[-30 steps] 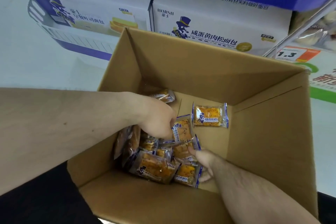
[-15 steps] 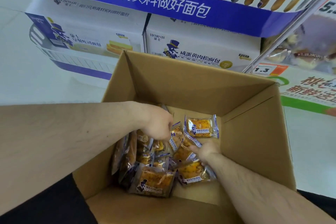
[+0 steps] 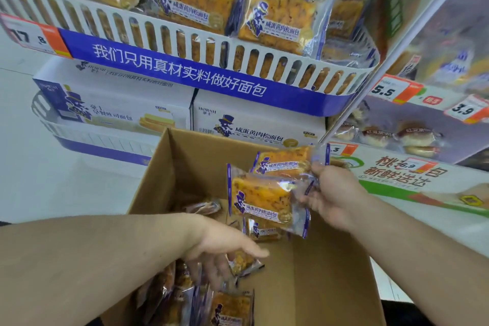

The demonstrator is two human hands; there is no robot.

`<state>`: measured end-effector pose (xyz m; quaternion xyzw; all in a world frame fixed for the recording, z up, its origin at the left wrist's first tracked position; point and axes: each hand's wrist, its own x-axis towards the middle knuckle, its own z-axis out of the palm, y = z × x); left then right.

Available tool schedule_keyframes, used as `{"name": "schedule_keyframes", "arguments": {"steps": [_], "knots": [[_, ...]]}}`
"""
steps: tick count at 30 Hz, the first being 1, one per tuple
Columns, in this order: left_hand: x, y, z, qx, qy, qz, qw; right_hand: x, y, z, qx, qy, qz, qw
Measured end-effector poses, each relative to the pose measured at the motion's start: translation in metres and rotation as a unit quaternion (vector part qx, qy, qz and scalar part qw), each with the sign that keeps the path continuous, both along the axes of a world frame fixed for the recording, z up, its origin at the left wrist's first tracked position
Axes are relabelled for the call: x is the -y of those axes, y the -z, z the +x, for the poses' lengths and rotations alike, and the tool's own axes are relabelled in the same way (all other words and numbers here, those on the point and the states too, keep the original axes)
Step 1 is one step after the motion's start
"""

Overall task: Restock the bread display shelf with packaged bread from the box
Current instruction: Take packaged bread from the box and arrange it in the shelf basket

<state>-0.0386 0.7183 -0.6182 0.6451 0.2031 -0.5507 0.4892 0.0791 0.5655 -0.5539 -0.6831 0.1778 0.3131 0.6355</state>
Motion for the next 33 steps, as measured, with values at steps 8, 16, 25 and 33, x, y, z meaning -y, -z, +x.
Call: {"name": "schedule_keyframes", "arguments": {"steps": [8, 16, 25, 33], "knots": [[0.000, -0.020, 0.023, 0.131, -0.513, -0.287, 0.798, -0.004, -0.005, -0.026, 0.004, 0.014, 0.045, 0.999], [-0.009, -0.048, 0.028, 0.109, -0.557, -0.392, 0.724, -0.005, -0.027, -0.033, 0.158, -0.085, 0.007, 0.984], [-0.022, -0.070, 0.036, 0.117, -0.579, -0.432, 0.682, 0.001, -0.015, -0.039, 0.344, -0.259, -0.102, 0.897], [-0.027, -0.065, 0.031, 0.167, -0.575, -0.306, 0.741, -0.005, 0.012, -0.052, 0.329, -0.359, -0.125, 0.864]]}}
